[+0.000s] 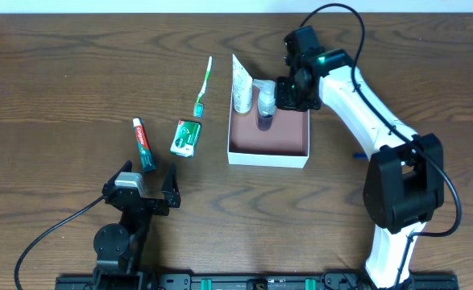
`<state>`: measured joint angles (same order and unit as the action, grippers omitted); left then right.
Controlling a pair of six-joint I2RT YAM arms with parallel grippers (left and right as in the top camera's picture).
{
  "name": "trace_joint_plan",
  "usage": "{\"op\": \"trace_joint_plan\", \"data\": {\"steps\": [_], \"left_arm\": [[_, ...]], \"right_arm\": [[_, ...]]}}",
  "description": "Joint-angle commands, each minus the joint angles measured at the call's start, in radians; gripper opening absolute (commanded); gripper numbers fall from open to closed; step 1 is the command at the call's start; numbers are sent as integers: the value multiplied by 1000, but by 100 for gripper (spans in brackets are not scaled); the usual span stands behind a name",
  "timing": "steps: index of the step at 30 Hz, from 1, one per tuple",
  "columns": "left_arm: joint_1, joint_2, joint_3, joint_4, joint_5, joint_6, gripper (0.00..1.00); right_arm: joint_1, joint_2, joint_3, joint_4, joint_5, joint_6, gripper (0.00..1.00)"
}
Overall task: Pack container
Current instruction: 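Move the right gripper right, above the blue razor on the table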
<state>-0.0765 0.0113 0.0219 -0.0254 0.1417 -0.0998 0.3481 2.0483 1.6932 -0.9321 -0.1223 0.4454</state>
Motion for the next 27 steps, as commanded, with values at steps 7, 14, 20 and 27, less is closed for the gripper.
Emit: {"op": "trace_joint_plan", "data": {"steps": [7, 14, 20, 27], "left_arm": [[3, 1, -18, -34, 3, 13, 98], [3, 1, -18, -34, 3, 13, 98], [3, 1, -18, -34, 3, 13, 98], [3, 1, -18, -34, 3, 13, 98]], "right_arm": [[-143, -111, 10, -63, 25, -51, 50], [-230, -245, 10, -88, 26, -96, 84], [-307, -360, 10, -143, 44, -116, 99], [-360, -409, 10, -277, 197, -129, 99]]}}
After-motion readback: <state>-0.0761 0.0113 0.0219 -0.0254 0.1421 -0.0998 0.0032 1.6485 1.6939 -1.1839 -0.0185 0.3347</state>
